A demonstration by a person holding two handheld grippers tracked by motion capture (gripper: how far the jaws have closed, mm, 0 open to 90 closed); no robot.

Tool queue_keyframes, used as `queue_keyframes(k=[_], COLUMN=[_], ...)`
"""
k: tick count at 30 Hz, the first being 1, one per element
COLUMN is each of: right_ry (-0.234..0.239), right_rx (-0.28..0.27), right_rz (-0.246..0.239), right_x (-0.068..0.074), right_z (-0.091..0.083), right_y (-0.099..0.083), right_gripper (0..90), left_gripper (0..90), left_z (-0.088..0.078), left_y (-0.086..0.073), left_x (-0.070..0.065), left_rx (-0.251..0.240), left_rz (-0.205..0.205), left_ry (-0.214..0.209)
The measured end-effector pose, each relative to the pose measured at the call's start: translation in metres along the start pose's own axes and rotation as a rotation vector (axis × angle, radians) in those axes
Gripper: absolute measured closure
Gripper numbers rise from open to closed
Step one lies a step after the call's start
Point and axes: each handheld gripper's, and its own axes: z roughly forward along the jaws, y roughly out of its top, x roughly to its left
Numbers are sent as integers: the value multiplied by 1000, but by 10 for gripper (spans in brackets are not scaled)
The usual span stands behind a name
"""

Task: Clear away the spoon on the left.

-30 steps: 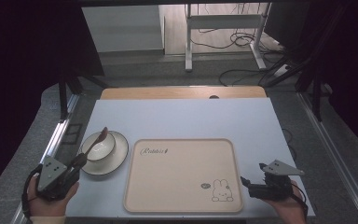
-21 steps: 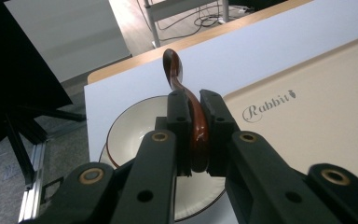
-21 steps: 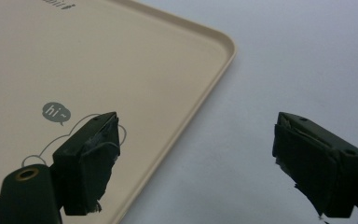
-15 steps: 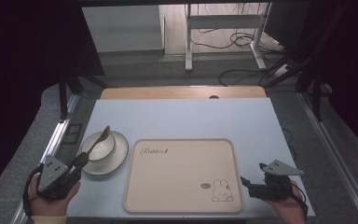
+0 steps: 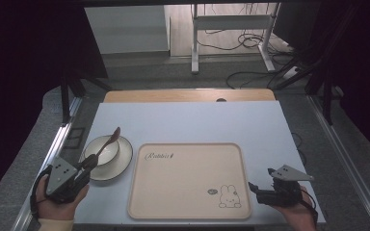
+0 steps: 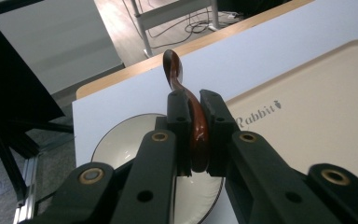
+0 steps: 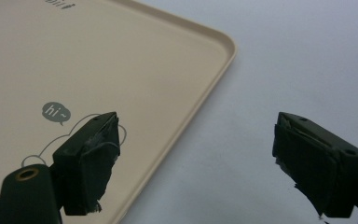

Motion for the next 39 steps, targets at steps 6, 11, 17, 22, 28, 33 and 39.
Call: queue_keyframes(k=[6, 11, 17, 22, 28, 33, 39], right_ry=[0, 0, -1, -1, -1, -1, -2], right_rx=[0, 1, 2, 1, 1, 2, 2], right_rz=[0, 1, 0, 2, 3, 2, 2], right_x=[0, 0, 0, 0, 0, 0, 1], right_z=[0, 0, 0, -1, -1, 0, 0], right_y=[0, 0, 0, -1, 0, 0, -1], right_gripper=[147, 147, 147, 147, 147, 147, 147], left_gripper=[844, 844, 844, 844, 844, 843, 843], left_z=[4, 9, 17, 21, 29, 34, 42], left_y=[6, 11, 17, 19, 22, 26, 30], left_x=[-4, -8, -14, -16, -22, -25, -29], left_rx=[-6, -11, -8, -8, -2, -3, 9], left_rz=[16, 29, 47, 55, 64, 72, 91], left_ry=[-13, -25, -45, -54, -69, -81, -99])
